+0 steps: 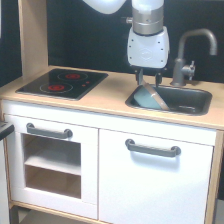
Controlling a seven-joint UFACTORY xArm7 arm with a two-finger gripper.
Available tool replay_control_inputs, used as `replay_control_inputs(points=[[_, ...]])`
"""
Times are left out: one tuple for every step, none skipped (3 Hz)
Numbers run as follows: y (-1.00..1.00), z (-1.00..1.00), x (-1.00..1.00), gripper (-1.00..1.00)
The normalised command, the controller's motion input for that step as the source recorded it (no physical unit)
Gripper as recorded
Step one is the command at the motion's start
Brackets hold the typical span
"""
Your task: Place the pot in the sink
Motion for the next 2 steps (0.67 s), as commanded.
replay_control_inputs(points=[[-0.21, 0.96, 0.21, 0.79], [-0.17, 0.75, 0.27, 0.98]])
